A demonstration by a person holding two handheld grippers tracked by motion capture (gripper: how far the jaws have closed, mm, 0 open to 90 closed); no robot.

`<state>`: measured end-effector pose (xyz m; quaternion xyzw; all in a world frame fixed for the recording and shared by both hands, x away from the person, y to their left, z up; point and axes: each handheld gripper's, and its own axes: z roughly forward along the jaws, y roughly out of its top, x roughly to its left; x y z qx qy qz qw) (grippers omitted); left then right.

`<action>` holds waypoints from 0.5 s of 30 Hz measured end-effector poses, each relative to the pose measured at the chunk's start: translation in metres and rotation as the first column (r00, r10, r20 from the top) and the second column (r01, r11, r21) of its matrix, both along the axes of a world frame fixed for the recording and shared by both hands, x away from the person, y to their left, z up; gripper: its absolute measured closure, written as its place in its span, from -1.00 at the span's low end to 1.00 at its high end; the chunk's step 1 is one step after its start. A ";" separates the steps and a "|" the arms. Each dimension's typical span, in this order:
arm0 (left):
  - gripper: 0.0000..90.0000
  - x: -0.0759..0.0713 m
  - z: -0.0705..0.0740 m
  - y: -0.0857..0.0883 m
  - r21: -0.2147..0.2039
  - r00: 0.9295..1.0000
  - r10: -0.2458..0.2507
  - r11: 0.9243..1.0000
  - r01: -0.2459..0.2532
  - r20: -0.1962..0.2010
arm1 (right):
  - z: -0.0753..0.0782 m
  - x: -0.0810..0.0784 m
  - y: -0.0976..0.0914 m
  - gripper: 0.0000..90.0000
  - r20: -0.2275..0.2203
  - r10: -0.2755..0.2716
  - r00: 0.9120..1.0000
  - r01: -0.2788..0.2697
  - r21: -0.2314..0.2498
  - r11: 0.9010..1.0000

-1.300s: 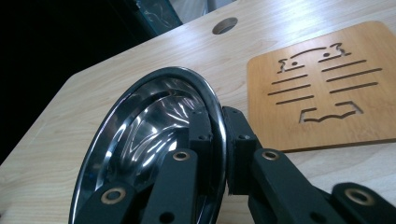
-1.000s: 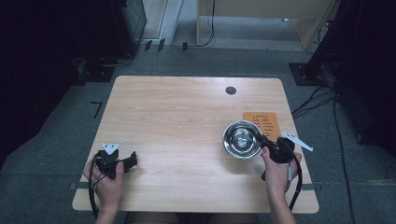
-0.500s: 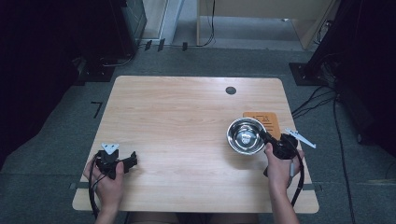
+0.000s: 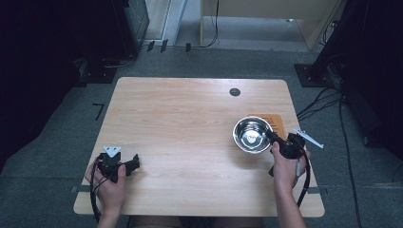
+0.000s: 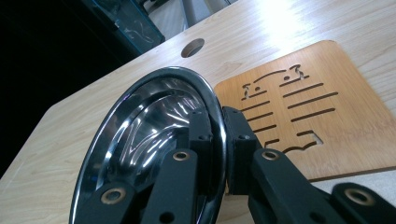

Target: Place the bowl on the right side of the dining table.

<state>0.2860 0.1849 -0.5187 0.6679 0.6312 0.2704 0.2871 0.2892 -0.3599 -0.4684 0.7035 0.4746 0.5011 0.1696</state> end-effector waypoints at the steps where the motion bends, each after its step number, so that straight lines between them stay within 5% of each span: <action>1: -0.83 0.000 0.000 0.000 0.000 1.000 0.000 1.000 0.000 0.000 | 0.001 0.002 -0.001 0.88 -0.002 -0.005 1.000 0.005 0.004 1.000; 15: -0.83 0.000 0.000 0.000 0.000 1.000 0.000 1.000 0.000 0.000 | 0.003 0.015 -0.009 0.89 -0.004 -0.040 0.999 0.040 0.019 0.999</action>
